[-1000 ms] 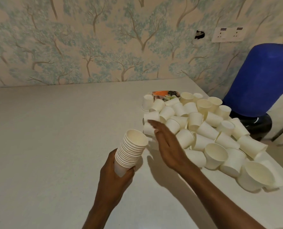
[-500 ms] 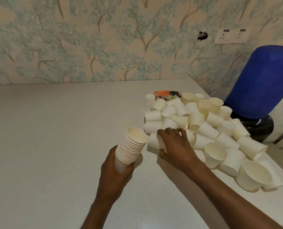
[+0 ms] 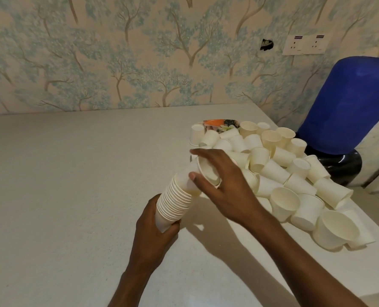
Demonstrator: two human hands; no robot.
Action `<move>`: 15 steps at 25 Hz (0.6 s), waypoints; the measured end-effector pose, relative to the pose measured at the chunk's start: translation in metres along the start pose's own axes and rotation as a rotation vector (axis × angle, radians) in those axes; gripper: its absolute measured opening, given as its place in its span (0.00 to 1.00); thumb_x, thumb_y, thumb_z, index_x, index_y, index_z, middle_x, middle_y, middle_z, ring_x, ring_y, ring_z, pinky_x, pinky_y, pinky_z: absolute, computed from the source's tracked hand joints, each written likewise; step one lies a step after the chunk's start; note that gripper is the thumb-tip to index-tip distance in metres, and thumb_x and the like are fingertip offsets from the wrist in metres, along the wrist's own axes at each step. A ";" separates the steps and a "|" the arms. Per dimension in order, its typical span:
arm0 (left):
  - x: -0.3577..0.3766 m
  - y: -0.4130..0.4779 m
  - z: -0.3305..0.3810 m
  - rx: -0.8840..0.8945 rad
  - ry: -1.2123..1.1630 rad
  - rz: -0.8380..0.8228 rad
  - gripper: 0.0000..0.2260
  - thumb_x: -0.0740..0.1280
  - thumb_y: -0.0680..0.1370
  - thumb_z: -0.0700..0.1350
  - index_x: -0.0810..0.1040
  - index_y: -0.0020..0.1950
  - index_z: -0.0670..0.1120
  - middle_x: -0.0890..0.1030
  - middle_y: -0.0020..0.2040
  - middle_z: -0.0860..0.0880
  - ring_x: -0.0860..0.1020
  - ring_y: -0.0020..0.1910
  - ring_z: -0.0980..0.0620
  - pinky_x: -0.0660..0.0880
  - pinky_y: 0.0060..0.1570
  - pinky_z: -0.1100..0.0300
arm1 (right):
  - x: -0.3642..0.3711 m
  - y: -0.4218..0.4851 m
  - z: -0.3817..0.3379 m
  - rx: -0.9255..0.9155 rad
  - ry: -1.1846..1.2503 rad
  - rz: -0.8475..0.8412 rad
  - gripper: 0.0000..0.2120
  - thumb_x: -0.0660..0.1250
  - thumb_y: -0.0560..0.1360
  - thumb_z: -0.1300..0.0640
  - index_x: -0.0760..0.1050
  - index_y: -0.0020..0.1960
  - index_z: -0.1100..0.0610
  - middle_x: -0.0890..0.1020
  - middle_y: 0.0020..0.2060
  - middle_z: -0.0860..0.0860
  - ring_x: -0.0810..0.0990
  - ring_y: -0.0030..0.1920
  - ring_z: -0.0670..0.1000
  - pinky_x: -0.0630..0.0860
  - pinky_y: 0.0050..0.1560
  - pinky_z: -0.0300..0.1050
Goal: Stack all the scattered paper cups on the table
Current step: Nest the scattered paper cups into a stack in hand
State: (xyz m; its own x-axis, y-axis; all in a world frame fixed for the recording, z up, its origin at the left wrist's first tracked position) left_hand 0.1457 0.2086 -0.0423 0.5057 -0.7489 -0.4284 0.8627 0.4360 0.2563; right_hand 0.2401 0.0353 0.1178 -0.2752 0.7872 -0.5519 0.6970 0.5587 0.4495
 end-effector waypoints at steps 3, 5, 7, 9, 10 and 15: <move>0.003 0.002 0.003 0.012 -0.019 -0.011 0.31 0.76 0.70 0.56 0.67 0.70 0.64 0.77 0.61 0.65 0.77 0.60 0.64 0.73 0.56 0.72 | 0.036 -0.015 0.003 0.041 -0.026 -0.115 0.21 0.60 0.83 0.46 0.65 0.75 0.44 0.68 0.72 0.44 0.65 0.73 0.44 0.68 0.72 0.50; 0.006 0.001 0.003 0.017 -0.005 -0.035 0.31 0.76 0.71 0.52 0.68 0.71 0.61 0.78 0.61 0.64 0.77 0.60 0.63 0.73 0.55 0.74 | 0.056 -0.028 0.003 0.035 -0.066 -0.214 0.24 0.54 0.84 0.44 0.56 0.79 0.42 0.59 0.79 0.43 0.56 0.78 0.43 0.60 0.77 0.52; 0.008 -0.001 -0.006 -0.035 -0.023 -0.033 0.28 0.77 0.73 0.44 0.71 0.70 0.52 0.79 0.62 0.58 0.79 0.61 0.57 0.70 0.53 0.79 | 0.055 -0.035 0.006 0.025 -0.008 -0.249 0.25 0.49 0.85 0.43 0.50 0.80 0.40 0.53 0.80 0.40 0.50 0.79 0.40 0.53 0.79 0.49; 0.007 0.001 -0.010 -0.084 -0.045 0.001 0.26 0.76 0.73 0.39 0.72 0.69 0.46 0.80 0.61 0.56 0.80 0.60 0.54 0.68 0.49 0.83 | 0.028 -0.040 0.026 0.071 -0.027 -0.183 0.26 0.52 0.84 0.41 0.50 0.80 0.40 0.56 0.80 0.39 0.54 0.79 0.39 0.54 0.77 0.44; 0.005 0.001 -0.007 -0.062 -0.040 0.012 0.26 0.77 0.73 0.43 0.72 0.68 0.51 0.80 0.60 0.60 0.79 0.59 0.60 0.69 0.48 0.82 | 0.011 -0.043 0.041 0.080 -0.162 -0.168 0.29 0.56 0.82 0.39 0.52 0.80 0.41 0.60 0.79 0.41 0.57 0.77 0.42 0.56 0.76 0.44; -0.003 0.001 0.003 -0.035 -0.088 0.064 0.27 0.78 0.71 0.42 0.73 0.67 0.53 0.80 0.56 0.62 0.81 0.56 0.62 0.74 0.47 0.78 | -0.011 -0.072 0.097 0.044 -0.934 -0.368 0.41 0.76 0.69 0.43 0.62 0.77 0.49 0.70 0.74 0.52 0.70 0.72 0.56 0.64 0.72 0.54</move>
State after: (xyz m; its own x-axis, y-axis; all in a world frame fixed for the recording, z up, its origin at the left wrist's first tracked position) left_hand 0.1449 0.2097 -0.0386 0.5590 -0.7590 -0.3339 0.8289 0.5008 0.2493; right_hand 0.2570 -0.0392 0.0229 0.1385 0.0366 -0.9897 0.7020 0.7013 0.1242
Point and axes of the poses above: each hand's wrist, its own y-axis towards the middle knuckle, its own x-axis out of the palm, z = x × y, the point moved 7 cm from there along y, towards the middle knuckle
